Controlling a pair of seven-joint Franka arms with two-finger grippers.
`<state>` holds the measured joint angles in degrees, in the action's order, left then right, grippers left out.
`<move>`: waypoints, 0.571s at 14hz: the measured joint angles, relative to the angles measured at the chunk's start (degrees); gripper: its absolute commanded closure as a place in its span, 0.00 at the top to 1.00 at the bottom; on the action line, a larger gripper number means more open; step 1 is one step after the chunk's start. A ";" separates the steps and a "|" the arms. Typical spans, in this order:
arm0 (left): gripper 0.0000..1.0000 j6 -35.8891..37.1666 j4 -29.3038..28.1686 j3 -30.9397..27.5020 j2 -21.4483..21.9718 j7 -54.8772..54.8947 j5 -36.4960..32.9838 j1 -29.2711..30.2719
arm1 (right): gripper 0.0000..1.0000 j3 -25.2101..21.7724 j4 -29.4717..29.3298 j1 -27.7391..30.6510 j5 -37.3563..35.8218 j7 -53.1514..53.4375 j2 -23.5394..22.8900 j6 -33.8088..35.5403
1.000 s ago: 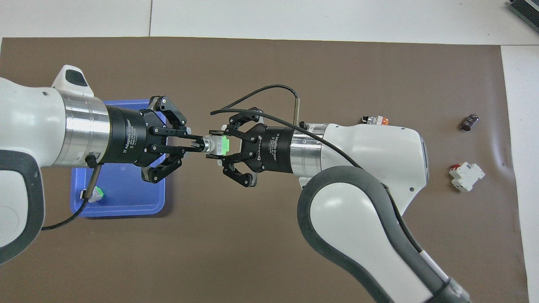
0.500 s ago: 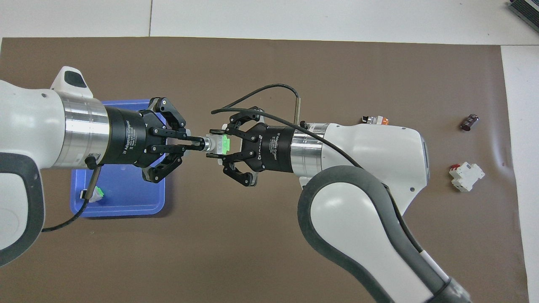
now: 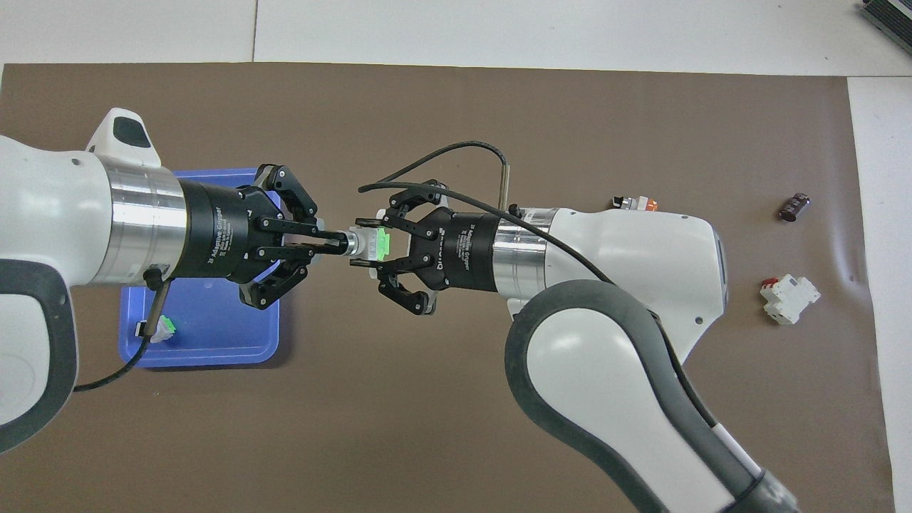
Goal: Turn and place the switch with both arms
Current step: 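Close the left gripper on the switch end held by the right gripper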
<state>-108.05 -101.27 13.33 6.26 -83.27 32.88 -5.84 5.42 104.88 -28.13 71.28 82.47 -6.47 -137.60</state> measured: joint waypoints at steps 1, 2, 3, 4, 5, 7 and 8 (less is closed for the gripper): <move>0.00 -0.03 0.00 0.00 0.00 3.09 -0.01 -0.01 | 0.00 0.00 0.00 0.00 0.00 0.00 0.00 0.00; 0.00 -0.04 0.00 0.01 0.00 6.58 -0.03 -0.01 | 0.00 0.00 0.00 0.00 0.00 0.00 0.01 0.00; 0.00 -0.06 -0.01 0.00 0.01 10.53 -0.03 -0.02 | 0.00 0.00 0.00 0.00 0.00 0.00 0.01 0.00; 0.00 -0.06 -0.01 0.00 0.01 14.80 -0.04 -0.02 | 0.00 0.00 0.00 0.00 0.00 0.00 0.01 0.00; 0.00 -0.07 -0.02 0.00 0.01 18.68 -0.04 -0.02 | 0.00 0.00 0.00 0.00 0.00 0.00 0.01 0.00; 0.00 -0.07 -0.05 0.00 0.01 26.90 -0.06 -0.02 | 0.00 0.01 0.02 0.00 0.00 0.01 0.00 0.01; 0.00 -0.07 -0.08 0.00 0.01 30.66 -0.06 -0.02 | 0.00 0.02 0.05 -0.01 0.00 0.01 0.00 0.01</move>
<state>-108.12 -101.36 13.33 6.27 -52.61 32.83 -5.86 5.43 104.92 -28.14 71.28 82.49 -6.47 -137.59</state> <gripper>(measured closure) 0.903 0.573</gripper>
